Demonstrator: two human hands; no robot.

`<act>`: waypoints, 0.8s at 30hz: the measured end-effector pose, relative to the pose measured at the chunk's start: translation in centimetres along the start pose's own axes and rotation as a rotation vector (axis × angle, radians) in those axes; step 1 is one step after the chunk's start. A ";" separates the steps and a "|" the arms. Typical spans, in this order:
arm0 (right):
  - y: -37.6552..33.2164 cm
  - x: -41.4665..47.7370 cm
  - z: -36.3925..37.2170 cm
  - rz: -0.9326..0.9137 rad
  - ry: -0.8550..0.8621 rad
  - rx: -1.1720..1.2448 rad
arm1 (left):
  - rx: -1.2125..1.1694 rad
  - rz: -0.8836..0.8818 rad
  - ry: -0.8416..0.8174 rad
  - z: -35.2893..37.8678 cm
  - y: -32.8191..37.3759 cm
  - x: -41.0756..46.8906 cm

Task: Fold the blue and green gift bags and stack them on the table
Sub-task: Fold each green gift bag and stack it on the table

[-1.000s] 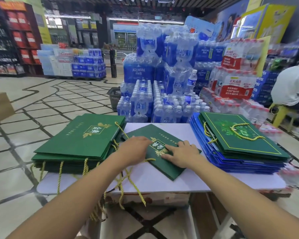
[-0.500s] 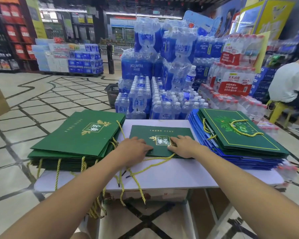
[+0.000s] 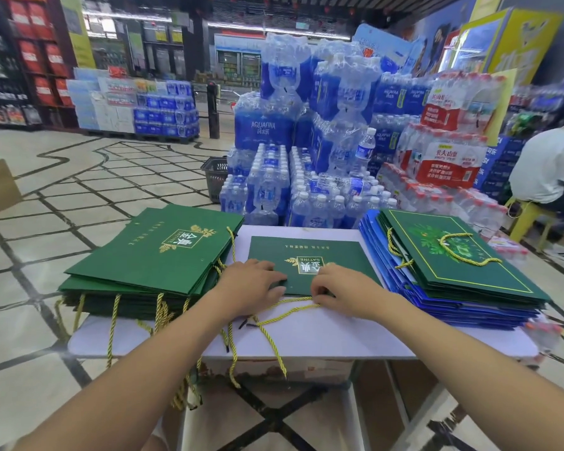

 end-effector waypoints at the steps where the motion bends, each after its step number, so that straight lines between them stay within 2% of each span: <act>1: 0.1 -0.1 0.2 -0.005 0.003 0.005 | 0.030 0.013 0.047 -0.6 0.0 0.1; 3: 0.3 -0.2 0.3 0.012 0.001 0.044 | 0.090 0.052 0.154 -2.6 -0.1 0.3; 5: 0.4 0.0 0.3 0.045 0.001 0.084 | 0.109 0.019 0.212 -5.0 -1.5 0.3; 7: 0.6 0.4 0.5 0.081 0.017 0.070 | 0.069 -0.122 0.149 -6.4 -4.3 -0.1; 9: 1.0 0.9 1.2 0.133 0.005 0.044 | -0.041 -0.297 -0.014 -6.2 -7.5 -1.1; 12: 1.8 1.5 2.2 0.175 -0.021 0.010 | -0.185 -0.438 -0.177 -4.3 -10.5 -2.7; 19: 2.0 1.7 2.0 0.188 -0.039 0.012 | -0.217 -0.593 -0.163 -4.0 -12.0 -3.9; 21: 1.8 1.8 1.8 0.190 -0.047 0.031 | -0.119 -0.512 -0.109 -4.6 -11.2 -3.2; 24: 1.1 2.1 1.5 0.168 -0.051 0.061 | 0.024 -0.131 -0.061 -5.2 -7.2 -1.3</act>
Point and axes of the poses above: each hand's wrist, its own x-axis towards the middle knuckle, its own z-axis out of the palm, y = z × x, the point moved 6 cm from there along x, towards the middle knuckle, and after that the axes turned 13 degrees about z, right-handed, at the moved point
